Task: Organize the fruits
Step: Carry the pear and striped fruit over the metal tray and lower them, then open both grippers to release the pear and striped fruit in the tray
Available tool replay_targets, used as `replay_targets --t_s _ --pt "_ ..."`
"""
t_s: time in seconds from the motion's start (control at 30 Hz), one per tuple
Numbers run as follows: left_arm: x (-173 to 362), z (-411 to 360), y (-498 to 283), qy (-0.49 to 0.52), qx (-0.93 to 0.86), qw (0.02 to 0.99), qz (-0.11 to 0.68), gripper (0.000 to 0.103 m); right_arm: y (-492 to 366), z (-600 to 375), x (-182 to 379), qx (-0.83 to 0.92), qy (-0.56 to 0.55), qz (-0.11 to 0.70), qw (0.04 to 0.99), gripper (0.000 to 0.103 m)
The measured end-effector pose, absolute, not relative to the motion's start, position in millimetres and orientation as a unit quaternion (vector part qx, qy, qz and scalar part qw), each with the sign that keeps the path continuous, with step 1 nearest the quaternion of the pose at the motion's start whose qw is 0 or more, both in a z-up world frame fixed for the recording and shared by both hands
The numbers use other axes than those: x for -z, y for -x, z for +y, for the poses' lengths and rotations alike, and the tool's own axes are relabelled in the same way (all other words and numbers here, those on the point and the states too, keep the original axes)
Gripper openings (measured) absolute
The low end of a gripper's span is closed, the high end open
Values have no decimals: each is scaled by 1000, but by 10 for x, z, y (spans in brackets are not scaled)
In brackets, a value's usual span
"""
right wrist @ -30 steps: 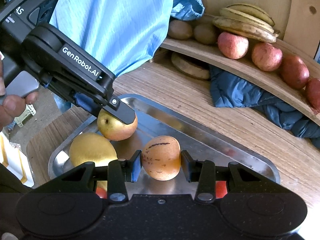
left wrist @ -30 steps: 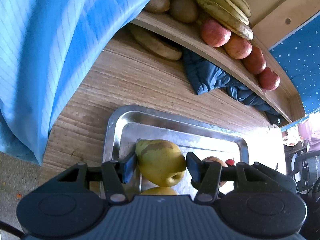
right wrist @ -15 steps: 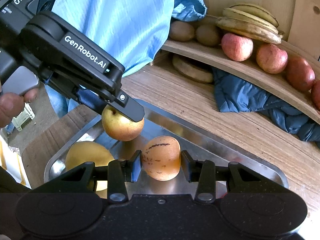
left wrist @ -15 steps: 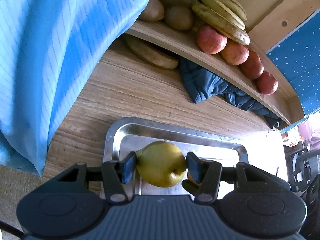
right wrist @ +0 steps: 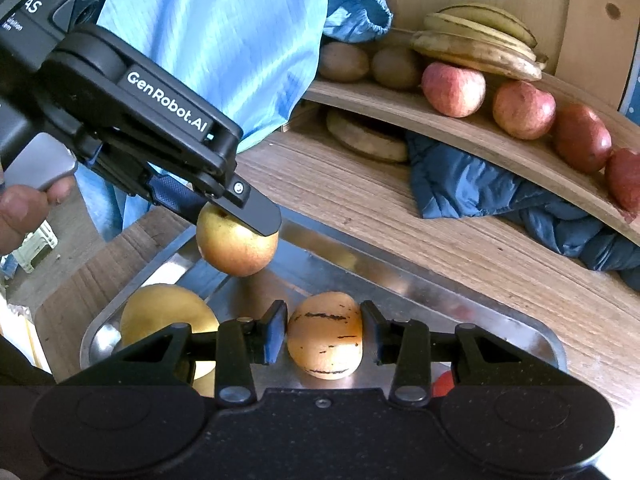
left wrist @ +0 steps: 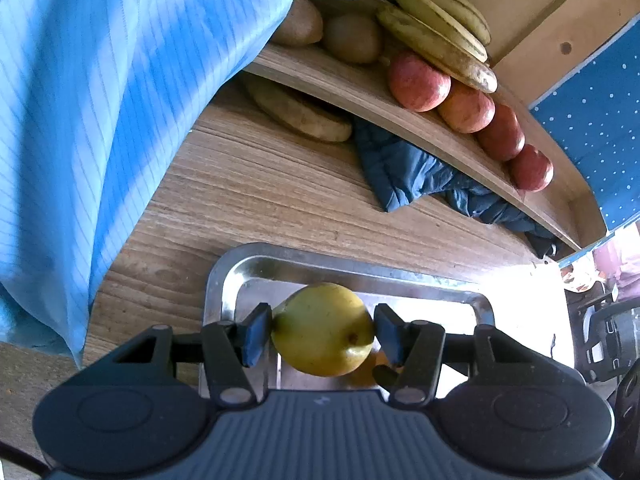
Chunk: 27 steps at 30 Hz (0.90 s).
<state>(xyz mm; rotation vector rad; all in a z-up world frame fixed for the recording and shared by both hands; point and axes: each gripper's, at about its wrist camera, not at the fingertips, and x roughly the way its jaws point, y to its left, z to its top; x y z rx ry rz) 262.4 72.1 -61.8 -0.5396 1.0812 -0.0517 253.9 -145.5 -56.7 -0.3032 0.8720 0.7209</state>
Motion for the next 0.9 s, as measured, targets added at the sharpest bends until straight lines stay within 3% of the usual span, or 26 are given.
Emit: replay_targets --t_s 0.9 --pt "656 660 -2712 238 28 820 520 66 -2546 -1530 581 -309 135 415 845 47"
